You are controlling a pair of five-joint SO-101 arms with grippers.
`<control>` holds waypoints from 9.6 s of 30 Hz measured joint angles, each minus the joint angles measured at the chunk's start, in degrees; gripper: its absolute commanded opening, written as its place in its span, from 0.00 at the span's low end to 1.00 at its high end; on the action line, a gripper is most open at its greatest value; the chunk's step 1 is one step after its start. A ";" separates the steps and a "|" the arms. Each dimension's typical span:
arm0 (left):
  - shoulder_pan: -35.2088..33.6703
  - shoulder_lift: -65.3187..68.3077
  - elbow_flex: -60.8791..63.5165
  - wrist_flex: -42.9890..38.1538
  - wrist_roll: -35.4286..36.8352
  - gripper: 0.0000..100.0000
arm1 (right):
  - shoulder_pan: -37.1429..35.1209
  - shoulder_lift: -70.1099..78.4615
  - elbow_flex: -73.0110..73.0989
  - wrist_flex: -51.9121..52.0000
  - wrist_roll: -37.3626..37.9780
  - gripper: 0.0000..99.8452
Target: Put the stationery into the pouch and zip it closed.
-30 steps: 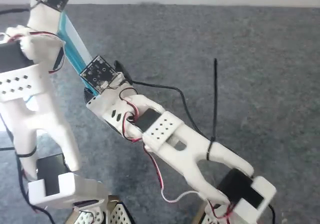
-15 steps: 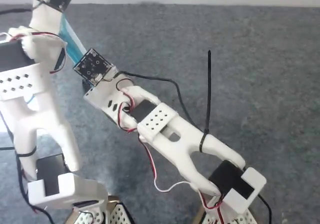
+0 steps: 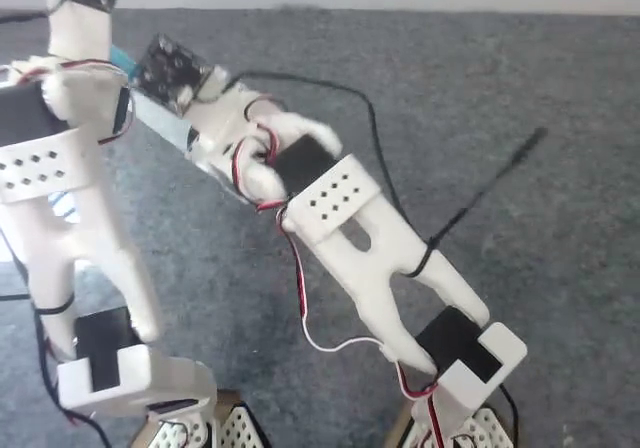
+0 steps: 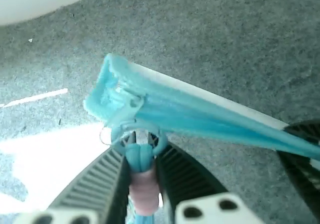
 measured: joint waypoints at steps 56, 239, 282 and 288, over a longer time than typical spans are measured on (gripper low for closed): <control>-2.11 9.14 26.20 -18.81 -2.46 0.01 | 1.93 -9.49 6.15 29.36 6.42 0.23; 15.30 12.13 54.51 -59.34 -38.24 0.21 | 22.07 -2.02 31.38 19.43 23.65 0.01; 18.55 12.31 48.97 -48.97 -23.12 0.01 | 21.27 -16.18 35.52 20.57 6.95 0.20; 22.33 12.22 35.52 -31.21 -20.57 0.01 | 16.35 -16.18 32.79 20.22 6.42 0.29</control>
